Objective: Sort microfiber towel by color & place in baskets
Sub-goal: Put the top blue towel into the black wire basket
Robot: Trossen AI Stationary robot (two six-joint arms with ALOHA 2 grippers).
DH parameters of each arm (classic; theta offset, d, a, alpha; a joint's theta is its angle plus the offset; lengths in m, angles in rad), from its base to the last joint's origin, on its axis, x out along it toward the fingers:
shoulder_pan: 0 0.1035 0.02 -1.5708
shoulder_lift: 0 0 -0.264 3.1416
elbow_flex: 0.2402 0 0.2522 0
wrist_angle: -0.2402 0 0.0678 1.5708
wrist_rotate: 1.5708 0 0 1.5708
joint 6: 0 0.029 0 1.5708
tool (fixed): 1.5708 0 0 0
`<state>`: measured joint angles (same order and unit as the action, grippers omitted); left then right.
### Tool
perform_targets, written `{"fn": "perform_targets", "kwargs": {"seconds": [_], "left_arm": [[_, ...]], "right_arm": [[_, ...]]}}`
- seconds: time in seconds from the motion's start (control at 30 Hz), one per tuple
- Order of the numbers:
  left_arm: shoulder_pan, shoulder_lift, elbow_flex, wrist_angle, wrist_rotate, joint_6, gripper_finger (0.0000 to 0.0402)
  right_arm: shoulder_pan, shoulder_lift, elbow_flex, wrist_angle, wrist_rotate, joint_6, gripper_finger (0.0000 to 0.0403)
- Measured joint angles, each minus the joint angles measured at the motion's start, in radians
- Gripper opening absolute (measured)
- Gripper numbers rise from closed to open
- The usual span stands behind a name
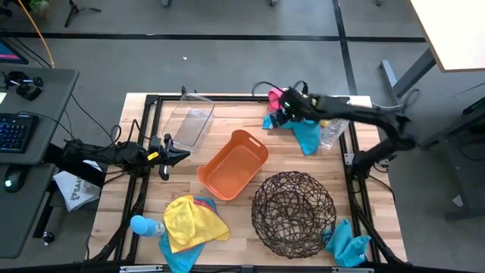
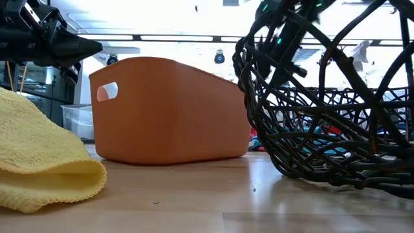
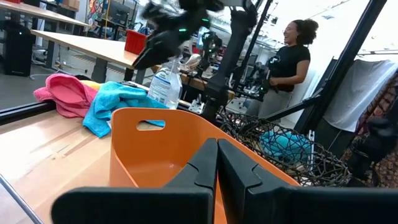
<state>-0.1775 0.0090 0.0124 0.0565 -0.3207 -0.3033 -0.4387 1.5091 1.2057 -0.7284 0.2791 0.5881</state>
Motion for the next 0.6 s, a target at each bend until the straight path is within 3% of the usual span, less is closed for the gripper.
{"fn": "perform_targets", "kwargs": {"seconds": [0.13,0.3,0.6], "left_arm": [[0.000,0.000,0.000,0.000,0.000,0.000,0.0000],[0.000,0.000,0.000,0.000,0.000,0.000,0.0000],[0.000,0.000,0.000,0.000,0.000,0.000,0.0000]], "right_arm": [[-0.082,0.182,0.169,-0.221,0.001,0.019,0.0285],[-0.141,0.349,0.292,-0.301,-0.015,0.008,0.0299],[-0.177,0.475,0.300,-0.379,-0.026,0.019,0.0300]]}}
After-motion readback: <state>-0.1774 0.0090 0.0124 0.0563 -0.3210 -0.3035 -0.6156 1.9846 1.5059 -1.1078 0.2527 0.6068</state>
